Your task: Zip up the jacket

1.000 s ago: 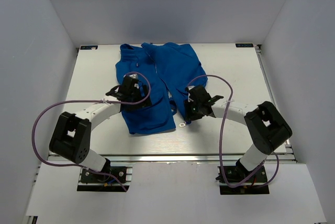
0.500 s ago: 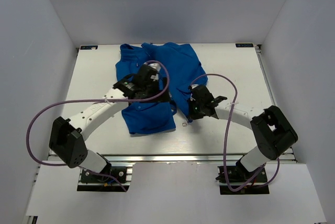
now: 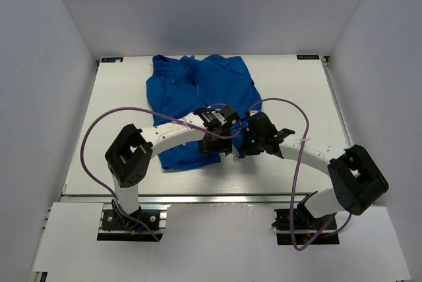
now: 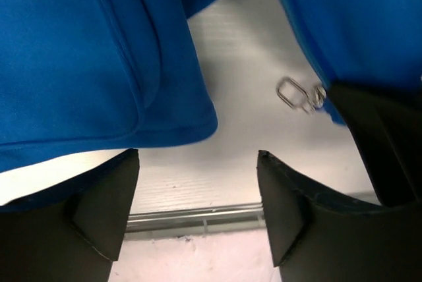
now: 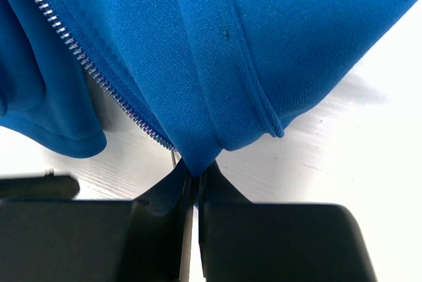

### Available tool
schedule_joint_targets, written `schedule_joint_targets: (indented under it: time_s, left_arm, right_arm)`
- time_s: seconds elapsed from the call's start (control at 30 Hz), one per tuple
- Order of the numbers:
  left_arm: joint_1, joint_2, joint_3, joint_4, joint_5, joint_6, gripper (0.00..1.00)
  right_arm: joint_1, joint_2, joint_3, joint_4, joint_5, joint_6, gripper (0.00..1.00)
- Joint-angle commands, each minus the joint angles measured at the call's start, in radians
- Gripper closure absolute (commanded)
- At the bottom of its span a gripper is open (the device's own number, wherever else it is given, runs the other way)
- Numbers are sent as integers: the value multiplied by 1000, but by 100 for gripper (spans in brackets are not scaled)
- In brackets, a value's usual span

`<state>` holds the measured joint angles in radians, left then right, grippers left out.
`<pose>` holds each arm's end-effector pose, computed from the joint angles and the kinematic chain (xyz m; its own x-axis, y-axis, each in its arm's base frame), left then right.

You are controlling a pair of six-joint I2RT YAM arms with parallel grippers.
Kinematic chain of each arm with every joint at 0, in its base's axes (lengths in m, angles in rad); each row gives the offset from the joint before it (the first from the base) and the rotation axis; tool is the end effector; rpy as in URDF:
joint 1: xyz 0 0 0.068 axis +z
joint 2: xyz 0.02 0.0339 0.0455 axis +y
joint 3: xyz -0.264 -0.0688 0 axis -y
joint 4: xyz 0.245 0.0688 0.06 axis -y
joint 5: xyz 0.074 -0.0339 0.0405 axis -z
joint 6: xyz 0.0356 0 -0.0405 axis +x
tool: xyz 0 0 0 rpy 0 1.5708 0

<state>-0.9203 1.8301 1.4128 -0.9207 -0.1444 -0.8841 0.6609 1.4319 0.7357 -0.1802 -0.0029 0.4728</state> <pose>0.2228 -0.2843 0.2179 -0.9670 0.0070 -0.2545 0.0308 0.9955 -0.0896 0.2210 0.1720 0.1797 -0.8203 -0.0610 -0.5687 -0.2715 0.9166 0.2934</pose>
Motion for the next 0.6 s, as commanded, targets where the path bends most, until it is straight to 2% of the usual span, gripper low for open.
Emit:
schedule_joint_targets:
  time_s: [0.0, 0.43, 0.5, 0.57]
  left_arm:
    - [-8, 3, 57, -52, -81, -101, 23]
    - [-9, 142, 78, -53, -84, -115, 27]
    - [-9, 168, 84, -56, -84, -110, 31]
    - [-9, 181, 94, -67, -87, -105, 42]
  right_arm:
    - [-3, -50, -19, 22, -5, 43, 100]
    - [-6, -60, -68, 31, -5, 61, 100]
    - [-4, -64, -73, 34, -6, 63, 100]
    - [-4, -70, -82, 36, -3, 66, 100]
